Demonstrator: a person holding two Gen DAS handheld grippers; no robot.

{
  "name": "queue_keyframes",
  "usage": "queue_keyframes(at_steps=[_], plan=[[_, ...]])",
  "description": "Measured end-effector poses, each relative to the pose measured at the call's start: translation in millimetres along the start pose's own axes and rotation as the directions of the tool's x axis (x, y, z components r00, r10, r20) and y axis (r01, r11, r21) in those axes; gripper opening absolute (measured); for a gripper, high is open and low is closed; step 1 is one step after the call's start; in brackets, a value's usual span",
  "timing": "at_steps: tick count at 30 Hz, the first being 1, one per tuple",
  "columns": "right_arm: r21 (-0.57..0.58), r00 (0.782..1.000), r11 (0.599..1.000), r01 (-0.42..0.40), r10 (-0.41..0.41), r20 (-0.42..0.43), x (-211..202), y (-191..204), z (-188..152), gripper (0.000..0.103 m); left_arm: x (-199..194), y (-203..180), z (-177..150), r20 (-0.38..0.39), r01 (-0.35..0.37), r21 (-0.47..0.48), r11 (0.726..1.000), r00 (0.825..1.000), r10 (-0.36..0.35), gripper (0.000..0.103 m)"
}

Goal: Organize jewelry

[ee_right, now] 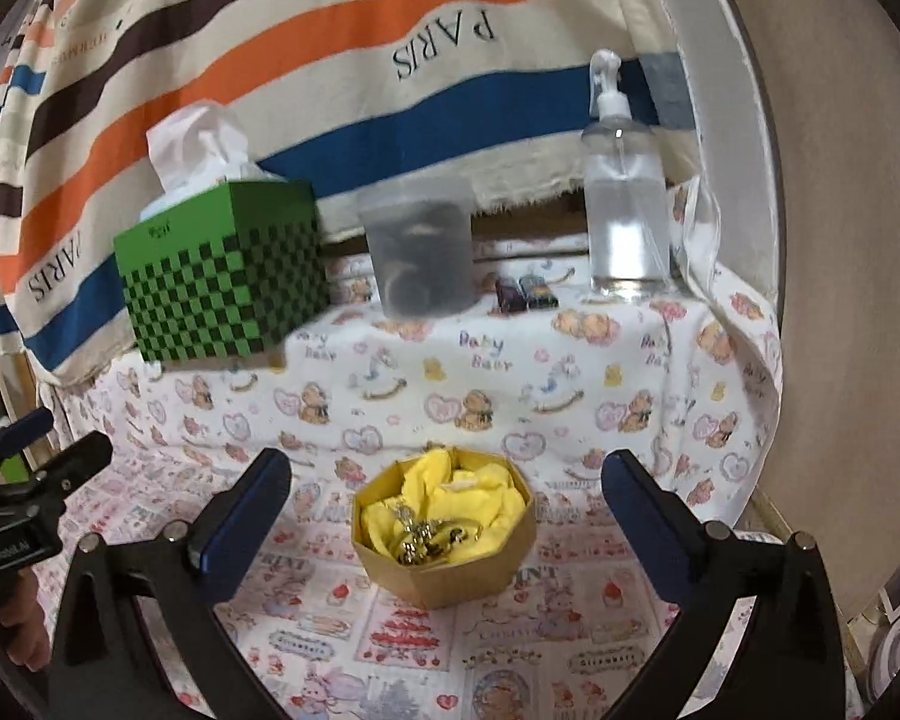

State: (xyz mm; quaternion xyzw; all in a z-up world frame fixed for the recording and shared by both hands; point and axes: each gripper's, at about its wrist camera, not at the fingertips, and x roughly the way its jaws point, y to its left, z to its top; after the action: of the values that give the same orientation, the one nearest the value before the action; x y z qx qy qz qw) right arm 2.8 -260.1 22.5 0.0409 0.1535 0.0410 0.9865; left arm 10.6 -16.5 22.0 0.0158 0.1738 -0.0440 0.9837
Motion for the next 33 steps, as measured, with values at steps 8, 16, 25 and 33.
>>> queue_keyframes(at_steps=[8,16,25,33], plan=[[0.0,1.0,1.0,0.007,-0.007,0.003,2.0,6.0,-10.2,0.103,3.2,18.1,-7.1,-0.003,0.0,-0.026,1.0,1.0,0.0,0.102],[-0.058,0.999,0.997,0.042,-0.043,-0.005,6.4,18.1,-19.6,0.103,14.2,26.9,-20.0,-0.038,0.012,-0.097,0.995,0.999,-0.016,0.102],[-0.087,0.998,0.994,0.066,-0.066,0.005,4.4,23.6,-20.7,0.103,20.8,25.6,-25.4,-0.066,-0.003,-0.107,0.994,0.998,-0.005,0.102],[-0.092,0.996,0.992,0.084,-0.083,0.016,2.5,25.2,-20.8,0.103,22.8,28.0,-26.8,-0.088,0.017,-0.138,0.99,0.996,-0.03,0.102]])
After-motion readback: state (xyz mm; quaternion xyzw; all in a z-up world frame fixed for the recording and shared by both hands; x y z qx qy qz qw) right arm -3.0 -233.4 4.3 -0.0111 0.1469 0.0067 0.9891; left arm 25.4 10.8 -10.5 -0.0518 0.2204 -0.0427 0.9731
